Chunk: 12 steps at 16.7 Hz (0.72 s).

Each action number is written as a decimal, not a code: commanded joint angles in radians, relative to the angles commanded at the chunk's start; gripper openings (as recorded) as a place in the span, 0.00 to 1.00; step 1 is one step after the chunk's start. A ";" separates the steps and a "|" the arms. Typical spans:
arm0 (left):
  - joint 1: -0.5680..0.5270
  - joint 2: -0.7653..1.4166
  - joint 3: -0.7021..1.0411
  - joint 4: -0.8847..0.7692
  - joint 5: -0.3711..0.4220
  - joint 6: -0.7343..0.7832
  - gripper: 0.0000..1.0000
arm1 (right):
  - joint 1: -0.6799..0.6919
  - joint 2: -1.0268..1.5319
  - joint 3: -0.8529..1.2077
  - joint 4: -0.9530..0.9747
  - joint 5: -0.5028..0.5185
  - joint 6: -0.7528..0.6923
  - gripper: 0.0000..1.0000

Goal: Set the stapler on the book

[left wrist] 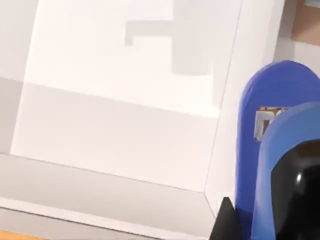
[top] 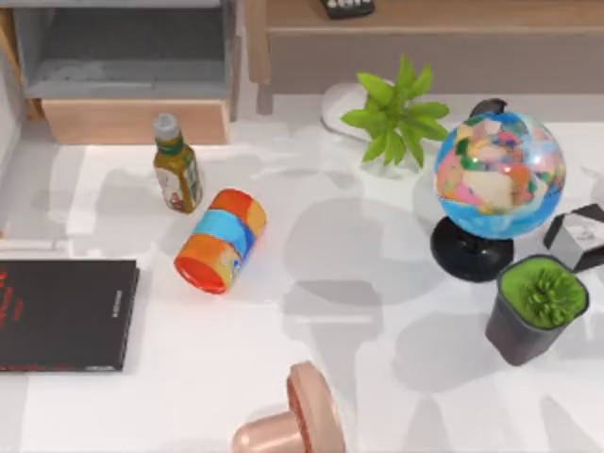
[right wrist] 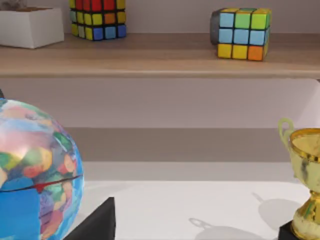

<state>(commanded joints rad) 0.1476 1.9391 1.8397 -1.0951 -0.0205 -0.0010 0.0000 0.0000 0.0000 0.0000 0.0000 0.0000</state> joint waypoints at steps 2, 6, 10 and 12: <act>-0.038 -0.081 -0.118 0.025 -0.002 -0.005 0.00 | 0.000 0.000 0.000 0.000 0.000 0.000 1.00; -0.104 -0.205 -0.354 0.078 -0.004 -0.014 0.00 | 0.000 0.000 0.000 0.000 0.000 0.000 1.00; -0.153 -0.267 -0.566 0.133 -0.005 -0.022 0.00 | 0.000 0.000 0.000 0.000 0.000 0.000 1.00; -0.171 -0.281 -0.651 0.159 -0.005 -0.024 0.00 | 0.000 0.000 0.000 0.000 0.000 0.000 1.00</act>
<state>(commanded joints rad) -0.0231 1.6576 1.1890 -0.9357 -0.0250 -0.0251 0.0000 0.0000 0.0000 0.0000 0.0000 0.0000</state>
